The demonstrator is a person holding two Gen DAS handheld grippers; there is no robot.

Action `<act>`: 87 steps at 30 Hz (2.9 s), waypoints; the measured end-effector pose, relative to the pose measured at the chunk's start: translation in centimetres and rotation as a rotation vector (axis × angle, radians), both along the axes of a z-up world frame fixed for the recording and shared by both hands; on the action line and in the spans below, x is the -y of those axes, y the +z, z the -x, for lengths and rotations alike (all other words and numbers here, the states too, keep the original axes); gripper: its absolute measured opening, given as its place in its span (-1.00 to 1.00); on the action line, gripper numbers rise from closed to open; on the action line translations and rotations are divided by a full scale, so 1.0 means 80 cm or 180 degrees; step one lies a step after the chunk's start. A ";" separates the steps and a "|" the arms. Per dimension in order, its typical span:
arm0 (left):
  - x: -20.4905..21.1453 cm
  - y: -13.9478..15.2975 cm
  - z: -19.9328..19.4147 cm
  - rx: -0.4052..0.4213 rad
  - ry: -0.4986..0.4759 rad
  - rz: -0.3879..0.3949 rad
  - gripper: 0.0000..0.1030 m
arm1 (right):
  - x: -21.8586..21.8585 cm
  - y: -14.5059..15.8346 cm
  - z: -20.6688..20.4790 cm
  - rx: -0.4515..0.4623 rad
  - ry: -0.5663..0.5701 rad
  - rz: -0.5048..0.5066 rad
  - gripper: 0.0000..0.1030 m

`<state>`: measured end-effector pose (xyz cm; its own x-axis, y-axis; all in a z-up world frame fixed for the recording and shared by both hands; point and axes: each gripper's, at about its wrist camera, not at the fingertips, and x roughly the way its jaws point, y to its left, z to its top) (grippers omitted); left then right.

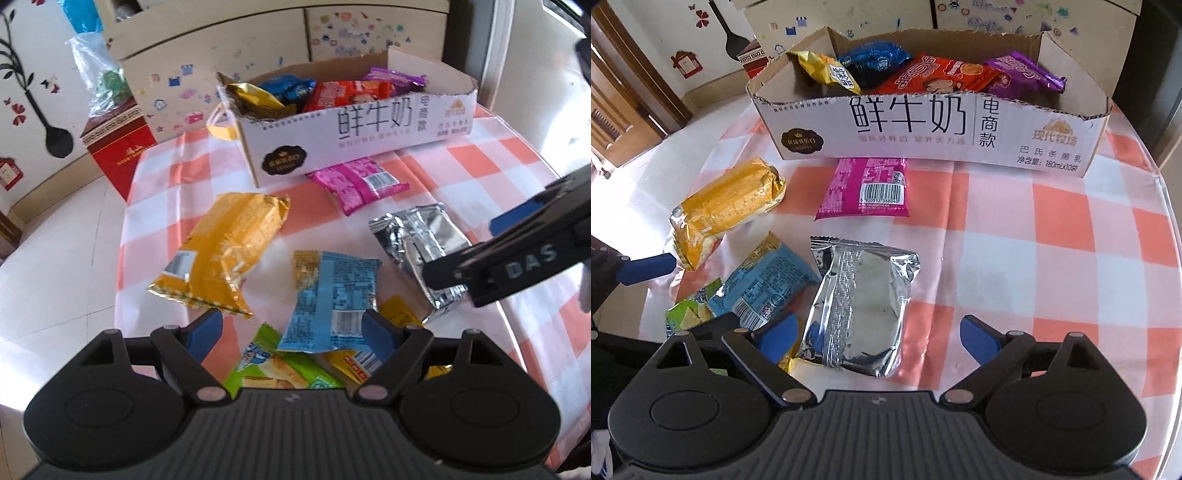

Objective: Organize snacks
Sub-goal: 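Move the right gripper to the silver foil bag while the left gripper approaches the light-blue bag, then grasp the silver foil bag with the right gripper while the left gripper grasps the light-blue bag, then carry both bags over the box, lower them inside and open both grippers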

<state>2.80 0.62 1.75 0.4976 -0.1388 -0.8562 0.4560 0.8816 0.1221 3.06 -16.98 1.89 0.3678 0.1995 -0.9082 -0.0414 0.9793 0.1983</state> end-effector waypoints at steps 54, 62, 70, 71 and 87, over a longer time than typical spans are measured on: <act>0.038 -0.012 -0.026 0.0033 -0.0022 0.0305 -0.05 | 0.013 0.014 -0.005 0.0206 0.0208 0.0161 0.29; 0.039 0.010 -0.023 0.0215 -0.0069 0.0287 -0.05 | 0.010 0.033 -0.001 0.0402 0.0313 0.0247 0.29; 0.032 0.030 -0.021 0.0356 -0.0009 0.0373 -0.05 | 0.009 0.050 0.004 0.0564 0.0397 0.0257 0.29; 0.031 0.033 -0.021 0.0380 -0.0004 0.0387 -0.05 | 0.009 0.053 0.004 0.0583 0.0398 0.0252 0.29; 0.035 0.083 -0.022 0.0821 0.0021 0.0442 -0.05 | 0.027 0.098 0.003 0.0998 0.0379 0.0305 0.29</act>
<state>4.58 -2.16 8.41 0.6977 -0.2419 -0.6743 0.4198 0.9008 0.1112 2.86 -19.17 9.75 0.6111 0.1772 -0.7714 -0.2008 0.9774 0.0654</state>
